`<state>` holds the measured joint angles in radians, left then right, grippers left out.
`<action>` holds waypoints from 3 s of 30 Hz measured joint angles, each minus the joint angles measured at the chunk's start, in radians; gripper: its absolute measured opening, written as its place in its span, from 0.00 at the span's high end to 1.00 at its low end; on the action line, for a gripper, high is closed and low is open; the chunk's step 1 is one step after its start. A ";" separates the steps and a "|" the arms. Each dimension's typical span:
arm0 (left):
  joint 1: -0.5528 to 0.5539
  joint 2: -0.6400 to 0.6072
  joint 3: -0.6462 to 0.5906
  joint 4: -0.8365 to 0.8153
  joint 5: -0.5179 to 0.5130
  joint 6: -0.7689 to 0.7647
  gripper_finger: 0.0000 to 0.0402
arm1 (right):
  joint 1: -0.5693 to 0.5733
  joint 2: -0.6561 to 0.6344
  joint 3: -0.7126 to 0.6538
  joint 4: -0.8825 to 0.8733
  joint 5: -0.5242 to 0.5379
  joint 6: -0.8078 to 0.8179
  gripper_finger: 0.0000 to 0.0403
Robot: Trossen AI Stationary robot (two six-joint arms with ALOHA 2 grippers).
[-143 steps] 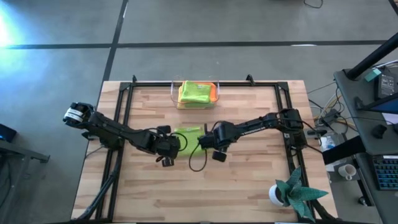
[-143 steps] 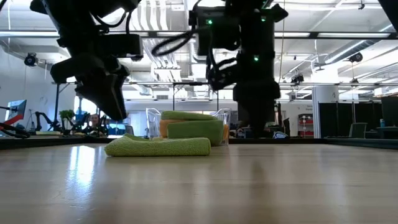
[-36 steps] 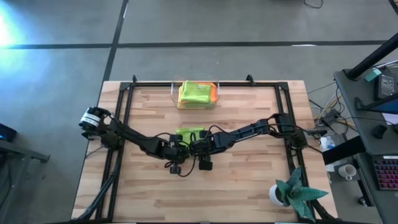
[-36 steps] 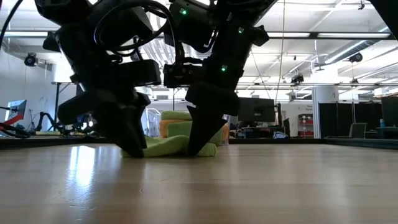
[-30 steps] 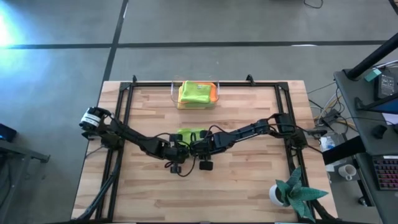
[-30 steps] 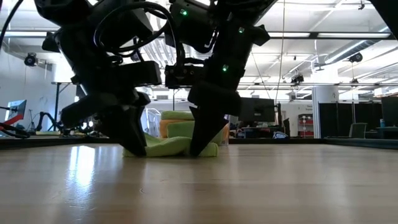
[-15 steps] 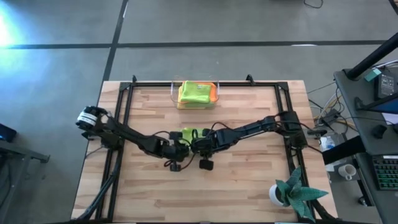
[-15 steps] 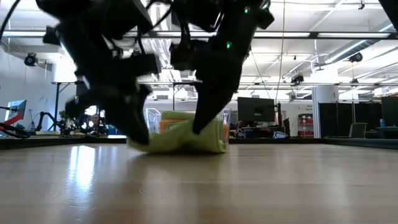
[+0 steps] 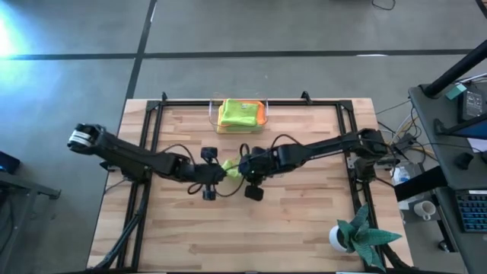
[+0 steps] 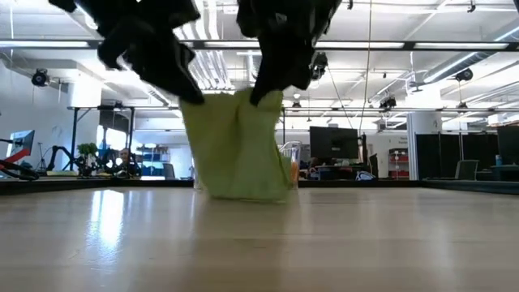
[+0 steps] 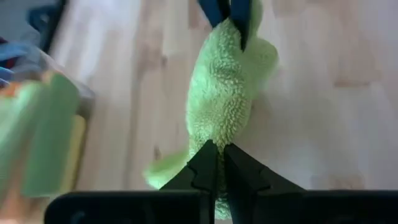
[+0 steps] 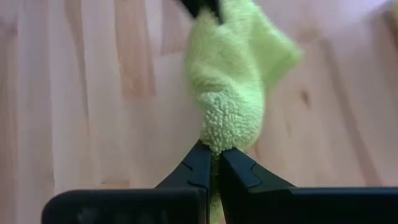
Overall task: Fold microfiber towels
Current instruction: Put the light green microfiber cloth into the transparent bin
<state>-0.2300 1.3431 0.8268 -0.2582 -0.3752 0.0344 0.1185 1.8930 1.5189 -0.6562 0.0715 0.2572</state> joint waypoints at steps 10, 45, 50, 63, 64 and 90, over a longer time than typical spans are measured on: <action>0.065 -0.108 0.041 -0.001 -0.012 0.202 0.99 | -0.047 -0.027 0.108 -0.024 0.008 0.017 0.98; 0.543 -0.076 0.135 0.237 -0.050 0.559 1.00 | -0.433 -0.024 0.322 -0.070 0.102 -0.370 0.98; 0.586 0.006 0.155 0.313 -0.048 0.559 1.00 | -0.473 -0.020 0.321 -0.043 0.051 -0.435 0.98; 0.684 0.201 0.315 0.329 -0.048 0.605 1.00 | -0.577 0.054 0.326 -0.043 0.049 -0.650 0.98; 0.690 0.211 0.324 0.330 -0.048 0.621 1.00 | -0.583 0.057 0.329 -0.041 0.050 -0.672 0.98; 0.869 0.304 0.388 0.438 0.026 0.680 1.00 | -0.711 0.243 0.550 0.113 0.089 -1.162 0.98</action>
<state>0.6390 1.6467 1.2149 0.1793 -0.3489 0.7144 -0.5929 2.1358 2.0691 -0.5434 0.1607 -0.9046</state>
